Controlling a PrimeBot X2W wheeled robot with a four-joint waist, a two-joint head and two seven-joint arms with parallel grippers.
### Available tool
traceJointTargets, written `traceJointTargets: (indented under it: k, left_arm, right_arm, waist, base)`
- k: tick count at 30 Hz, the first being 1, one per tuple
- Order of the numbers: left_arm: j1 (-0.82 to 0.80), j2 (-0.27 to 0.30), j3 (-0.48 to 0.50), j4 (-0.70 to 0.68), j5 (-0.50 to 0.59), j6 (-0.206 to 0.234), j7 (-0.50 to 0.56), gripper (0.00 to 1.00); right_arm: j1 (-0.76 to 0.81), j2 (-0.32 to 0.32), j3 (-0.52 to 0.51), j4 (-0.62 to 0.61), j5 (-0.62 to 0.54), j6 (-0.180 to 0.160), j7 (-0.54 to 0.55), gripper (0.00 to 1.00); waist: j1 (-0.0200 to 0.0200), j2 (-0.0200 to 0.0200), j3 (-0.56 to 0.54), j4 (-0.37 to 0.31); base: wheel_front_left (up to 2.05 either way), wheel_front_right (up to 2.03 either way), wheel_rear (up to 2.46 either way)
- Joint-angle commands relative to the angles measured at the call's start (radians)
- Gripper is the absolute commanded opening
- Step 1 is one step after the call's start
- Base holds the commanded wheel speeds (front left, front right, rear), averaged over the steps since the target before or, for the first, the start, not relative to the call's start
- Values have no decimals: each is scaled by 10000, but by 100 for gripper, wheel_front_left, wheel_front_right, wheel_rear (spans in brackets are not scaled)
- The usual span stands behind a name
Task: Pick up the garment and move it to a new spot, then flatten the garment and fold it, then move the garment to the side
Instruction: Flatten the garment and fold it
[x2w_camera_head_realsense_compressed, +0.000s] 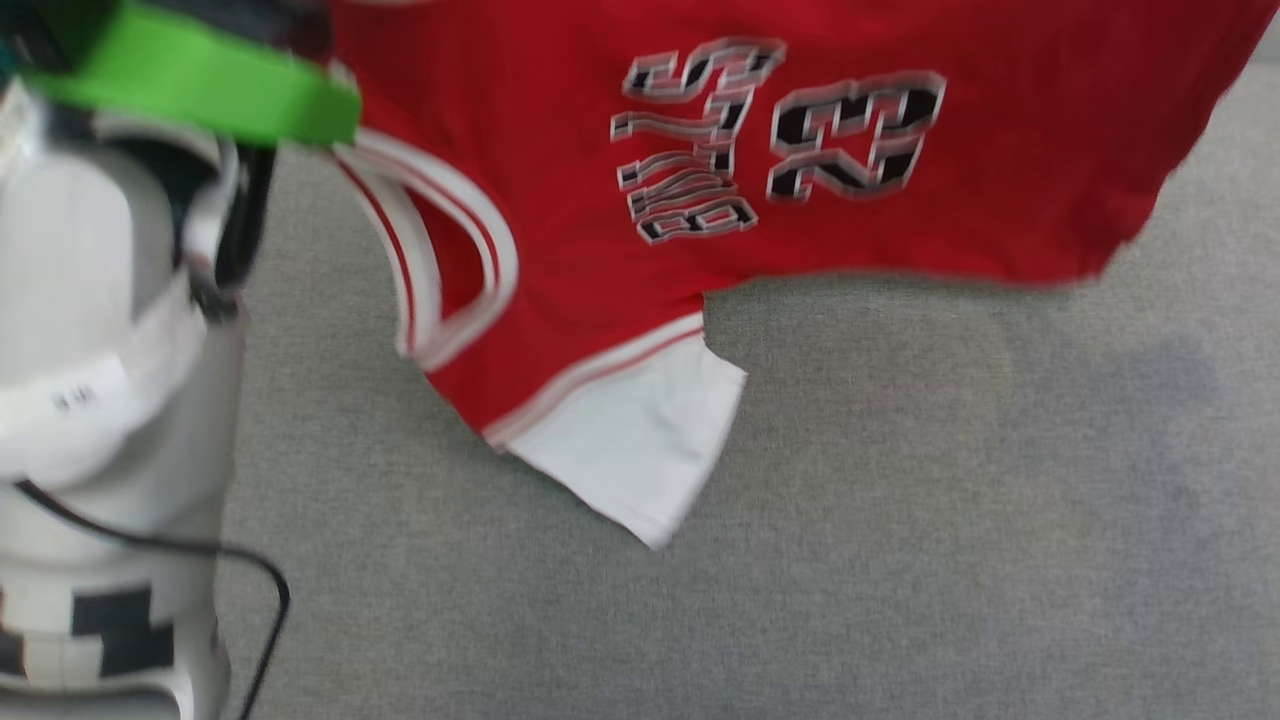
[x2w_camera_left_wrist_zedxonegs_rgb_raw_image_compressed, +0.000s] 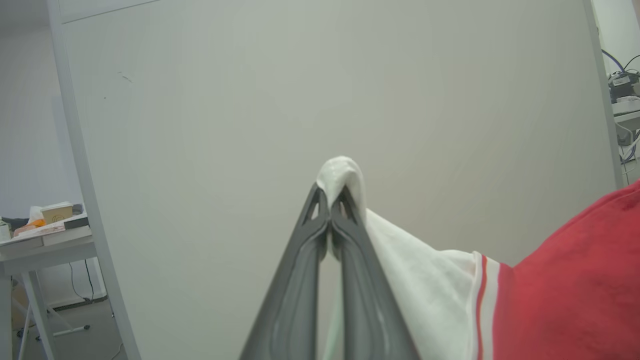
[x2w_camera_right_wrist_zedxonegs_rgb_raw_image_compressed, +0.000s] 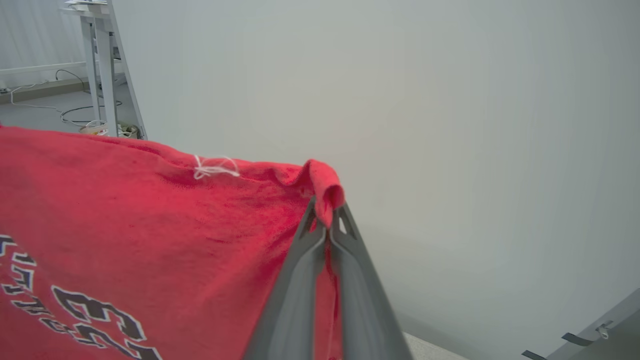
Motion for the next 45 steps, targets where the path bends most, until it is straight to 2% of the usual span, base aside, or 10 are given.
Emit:
traceJointTargets:
  k: [1,7,13,18,23,28,33,39,45]
  left_arm:
    - [-841,68,-91,197,42,-76,145,0]
    - [-4095,-11,-493,1606,152,-195,373,0]
    - [-7133,-85,-776,3323,454,-245,60,0]
    - [-8781,-71,-928,4482,597,-269,-384,0]
    - [-9473,62,-1066,5368,628,-290,-830,0]
    - [-9320,106,-1250,6051,531,-305,-1191,0]
    - [-8242,340,-1391,6362,302,-320,-1548,0]
    - [-5841,547,-1485,6027,45,-272,-1869,0]
    - [-2742,796,-1426,5014,-179,-79,-1965,0]
  right_arm:
    - [-484,162,-217,102,-188,-7,-13,0]
    - [-2433,580,-930,861,-976,-7,129,0]
    - [-4634,1021,-1020,1884,-1721,-7,21,0]
    - [-6122,1305,-712,2635,-2104,-7,-360,0]
    - [-6809,1561,-274,3249,-2027,-7,-679,0]
    - [-6709,1645,347,3651,-1649,-7,-1104,0]
    - [-5867,1714,1013,3804,-1165,-7,-1582,0]
    - [-4095,1557,2041,3457,-463,-7,-2178,0]
    - [-2101,1376,2952,2940,298,-7,-2753,0]
  waist:
    - [1,-1,786,-196]
    - [1,-1,2082,-234]
    - [1,-1,3099,-310]
    - [1,-1,3490,-397]
    - [1,-1,3701,-478]
    - [1,-1,3874,-428]
    - [1,-1,3793,-457]
    - [1,-1,3280,-321]
    - [1,-1,2498,-285]
  base:
    - [0,0,0]
    - [0,0,0]
    - [0,0,0]
    - [0,0,0]
    - [0,0,0]
    - [0,0,0]
    - [0,0,0]
    - [0,0,0]
    - [0,0,0]
